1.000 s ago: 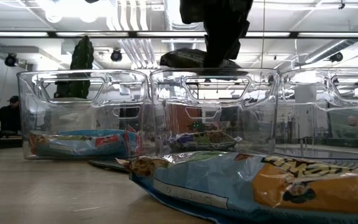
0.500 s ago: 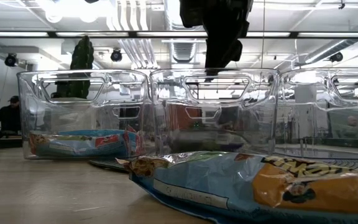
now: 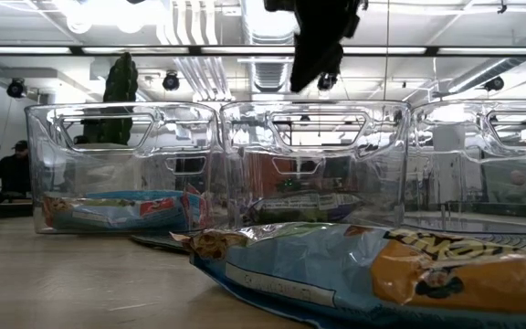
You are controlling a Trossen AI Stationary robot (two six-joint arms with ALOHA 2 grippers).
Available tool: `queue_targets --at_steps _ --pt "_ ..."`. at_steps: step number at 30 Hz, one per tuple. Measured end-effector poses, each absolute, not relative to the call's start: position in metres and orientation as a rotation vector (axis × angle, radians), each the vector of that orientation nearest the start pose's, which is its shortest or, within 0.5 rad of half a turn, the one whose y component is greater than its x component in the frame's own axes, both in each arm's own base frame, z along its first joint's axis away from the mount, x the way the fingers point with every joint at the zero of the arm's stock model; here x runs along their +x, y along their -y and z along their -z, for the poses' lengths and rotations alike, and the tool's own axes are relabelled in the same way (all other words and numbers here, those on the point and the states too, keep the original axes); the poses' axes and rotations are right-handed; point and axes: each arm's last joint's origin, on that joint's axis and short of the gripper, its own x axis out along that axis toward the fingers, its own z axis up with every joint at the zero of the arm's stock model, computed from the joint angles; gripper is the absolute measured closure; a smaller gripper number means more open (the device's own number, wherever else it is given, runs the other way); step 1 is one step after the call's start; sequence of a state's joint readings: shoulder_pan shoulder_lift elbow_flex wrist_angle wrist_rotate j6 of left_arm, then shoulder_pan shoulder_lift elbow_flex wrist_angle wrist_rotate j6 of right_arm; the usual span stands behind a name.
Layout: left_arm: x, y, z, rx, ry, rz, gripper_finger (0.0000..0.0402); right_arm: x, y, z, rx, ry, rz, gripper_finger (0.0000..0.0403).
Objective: Pick and place Granola Bars by type
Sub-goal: Put the yellow granola bar into the right transparent bin
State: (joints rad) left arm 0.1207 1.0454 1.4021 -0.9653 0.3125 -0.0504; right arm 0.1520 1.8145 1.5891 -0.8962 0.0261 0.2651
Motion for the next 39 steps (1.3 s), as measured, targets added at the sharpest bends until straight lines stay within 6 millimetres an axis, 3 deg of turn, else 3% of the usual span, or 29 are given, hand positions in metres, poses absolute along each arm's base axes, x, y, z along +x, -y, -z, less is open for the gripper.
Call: queue_targets --at_steps 5,11,21,27,33,39 --pt "0.174 -0.012 -0.42 -0.175 -0.597 0.173 0.04 0.373 -0.057 -0.301 0.083 -1.027 -0.026 0.034" --pt "0.173 -0.012 -0.42 -0.17 -0.591 0.173 0.0401 0.369 -0.058 -0.349 0.092 -0.833 -0.13 0.0389" --pt "0.17 -0.012 -0.429 -0.128 -0.495 0.182 0.0401 0.339 -0.054 -0.433 0.026 -0.559 -0.195 0.0394" --pt "0.166 -0.011 -0.437 -0.108 -0.42 0.198 0.0402 0.313 -0.05 -0.468 -0.024 -0.405 -0.215 0.0394" --pt "0.157 -0.01 -0.441 -0.067 -0.388 0.21 0.0402 0.292 -0.046 -0.479 -0.048 -0.303 -0.216 0.0394" --pt "0.152 -0.009 -0.443 -0.065 -0.373 0.209 0.0402 0.275 -0.037 -0.463 0.001 -0.227 -0.185 0.0394"
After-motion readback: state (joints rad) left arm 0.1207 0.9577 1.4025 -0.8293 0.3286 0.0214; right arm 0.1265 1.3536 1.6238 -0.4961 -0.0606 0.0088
